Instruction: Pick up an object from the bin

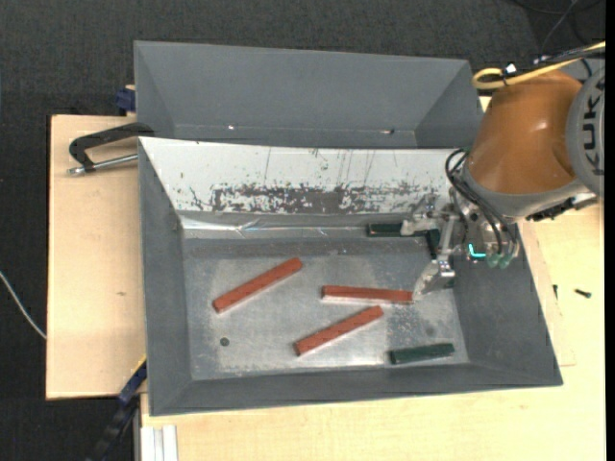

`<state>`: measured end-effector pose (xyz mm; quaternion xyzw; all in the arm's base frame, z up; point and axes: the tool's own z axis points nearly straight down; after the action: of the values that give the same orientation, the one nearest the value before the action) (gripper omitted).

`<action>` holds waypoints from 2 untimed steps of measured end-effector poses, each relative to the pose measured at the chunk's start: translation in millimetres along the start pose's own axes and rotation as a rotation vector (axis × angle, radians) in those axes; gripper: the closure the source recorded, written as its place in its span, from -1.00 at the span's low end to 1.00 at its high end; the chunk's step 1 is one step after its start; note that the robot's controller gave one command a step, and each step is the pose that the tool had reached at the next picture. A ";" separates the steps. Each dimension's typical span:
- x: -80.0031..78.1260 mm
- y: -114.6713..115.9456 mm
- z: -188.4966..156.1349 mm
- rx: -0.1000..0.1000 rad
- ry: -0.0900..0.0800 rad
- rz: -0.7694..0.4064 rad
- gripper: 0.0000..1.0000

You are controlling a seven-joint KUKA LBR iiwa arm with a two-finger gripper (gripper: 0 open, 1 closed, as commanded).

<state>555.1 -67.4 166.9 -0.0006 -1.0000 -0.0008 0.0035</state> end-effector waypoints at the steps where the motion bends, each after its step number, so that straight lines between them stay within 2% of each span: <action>1: -1.9 0.2 -4.1 0.001 -0.008 -0.001 -1.00; 2: 8.1 39.8 29.6 0.004 -0.012 -0.172 -1.00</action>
Offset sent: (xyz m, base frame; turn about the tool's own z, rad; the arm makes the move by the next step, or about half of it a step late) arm -0.0158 0.0626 -0.0495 -0.2615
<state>546.8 -27.5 137.5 0.0852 -0.9964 0.0007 -0.0026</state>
